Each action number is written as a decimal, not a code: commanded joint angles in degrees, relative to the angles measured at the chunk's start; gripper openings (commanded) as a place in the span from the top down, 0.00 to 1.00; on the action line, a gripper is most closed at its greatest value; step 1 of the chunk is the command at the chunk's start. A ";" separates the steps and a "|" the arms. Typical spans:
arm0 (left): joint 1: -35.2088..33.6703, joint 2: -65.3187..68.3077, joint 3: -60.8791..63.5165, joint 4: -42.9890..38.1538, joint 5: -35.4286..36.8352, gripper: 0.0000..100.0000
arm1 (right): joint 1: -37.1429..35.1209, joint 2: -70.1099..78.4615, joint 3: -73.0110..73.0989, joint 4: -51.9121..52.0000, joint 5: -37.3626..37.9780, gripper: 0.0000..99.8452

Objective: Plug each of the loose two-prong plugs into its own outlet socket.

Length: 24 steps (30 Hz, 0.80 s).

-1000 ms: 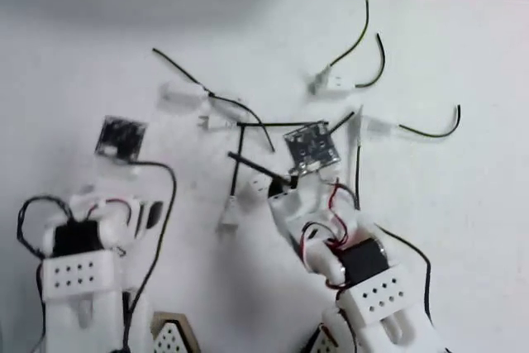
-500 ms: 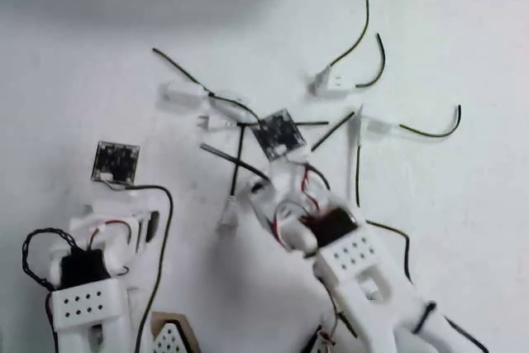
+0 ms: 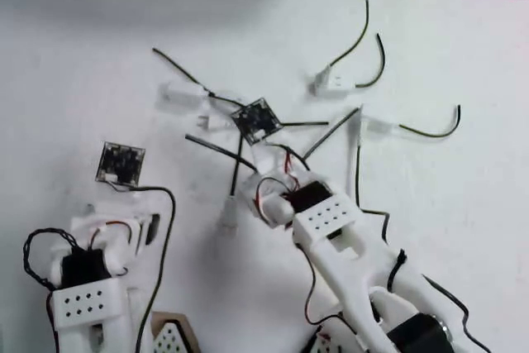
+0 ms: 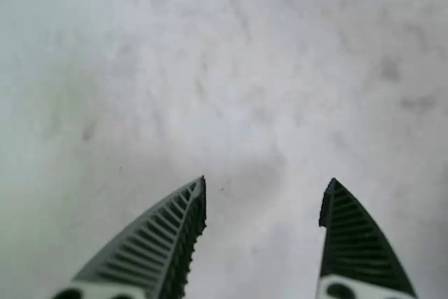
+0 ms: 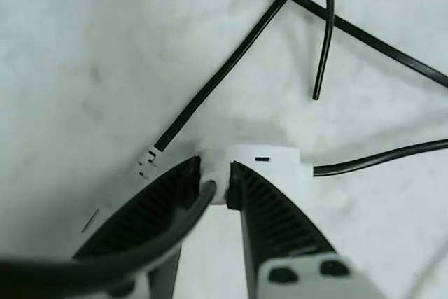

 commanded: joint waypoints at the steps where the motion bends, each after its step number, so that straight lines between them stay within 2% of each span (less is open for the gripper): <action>1: -0.66 -1.10 -0.44 0.70 -0.62 0.74 | 0.66 -0.13 -2.20 -1.19 0.79 0.98; 7: -0.66 -1.10 -0.44 0.70 -0.62 0.74 | 2.15 0.22 -1.32 -1.19 0.97 0.98; 11: -0.66 -1.10 -0.44 0.70 -0.62 0.74 | 1.10 0.22 0.88 -1.36 4.13 0.98; 18: -0.66 -1.10 -0.44 0.70 -0.62 0.74 | -1.10 0.48 2.46 -0.92 4.84 0.98; 24: -0.66 -1.10 -0.44 0.70 -0.62 0.74 | -0.84 6.81 0.97 -0.84 8.70 0.98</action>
